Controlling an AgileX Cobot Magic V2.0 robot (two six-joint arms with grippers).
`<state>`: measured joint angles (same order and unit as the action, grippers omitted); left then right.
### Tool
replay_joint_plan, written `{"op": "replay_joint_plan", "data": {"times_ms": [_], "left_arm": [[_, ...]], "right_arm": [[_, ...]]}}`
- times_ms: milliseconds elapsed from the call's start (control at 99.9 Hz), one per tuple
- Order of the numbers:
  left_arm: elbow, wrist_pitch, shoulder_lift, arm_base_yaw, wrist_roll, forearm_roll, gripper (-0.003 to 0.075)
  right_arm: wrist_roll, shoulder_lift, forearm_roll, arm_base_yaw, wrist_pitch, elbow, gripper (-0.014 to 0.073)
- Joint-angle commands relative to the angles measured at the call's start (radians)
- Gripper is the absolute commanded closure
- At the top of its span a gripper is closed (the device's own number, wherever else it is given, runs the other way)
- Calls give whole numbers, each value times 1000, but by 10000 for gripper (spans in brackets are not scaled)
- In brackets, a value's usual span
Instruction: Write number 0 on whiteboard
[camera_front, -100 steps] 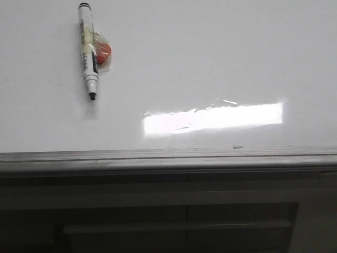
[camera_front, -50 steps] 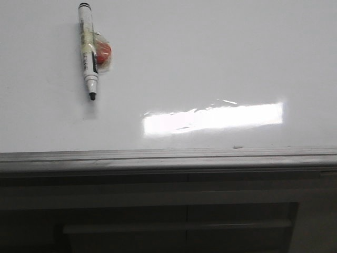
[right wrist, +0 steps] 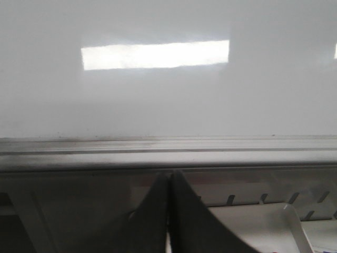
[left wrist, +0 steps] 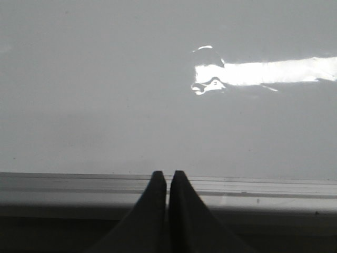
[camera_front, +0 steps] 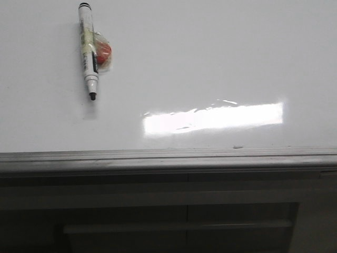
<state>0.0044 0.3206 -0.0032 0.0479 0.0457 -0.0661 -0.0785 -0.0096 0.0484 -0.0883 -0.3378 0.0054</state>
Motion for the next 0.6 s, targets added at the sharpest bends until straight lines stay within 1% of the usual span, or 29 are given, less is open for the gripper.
{"op": "replay_joint_plan", "data": {"times_ms": [0, 20, 70, 140, 210, 260, 330, 390, 450, 591], "left_arm": [[32, -107, -30, 1, -5, -49, 740], [32, -123, -30, 1, -5, -73, 740], [32, -166, -30, 1, -7, -198, 740], [32, -206, -30, 1, -7, -432, 740], [32, -211, -30, 1, -7, -563, 740], [32, -211, -30, 1, -7, -619, 740], [32, -213, -30, 1, -7, -681, 740], [32, -224, -30, 1, -7, -734, 740], [32, -239, -30, 1, -7, -772, 740], [32, -244, -30, 1, -7, -786, 740]], "right_arm": [[1, -19, 43, -3, 98, 18, 664], [1, -19, 49, -3, 117, 18, 664], [1, -19, 49, -3, 201, 18, 664], [1, -19, 49, -3, 307, 18, 664], [1, -19, 49, -3, 397, 18, 664], [3, -19, 34, -3, 456, 18, 664], [57, -19, -42, -3, 516, 18, 664], [102, -19, -102, -3, 537, 18, 664], [101, -19, -103, -3, 532, 18, 664], [103, -19, -104, -3, 520, 16, 664]]}}
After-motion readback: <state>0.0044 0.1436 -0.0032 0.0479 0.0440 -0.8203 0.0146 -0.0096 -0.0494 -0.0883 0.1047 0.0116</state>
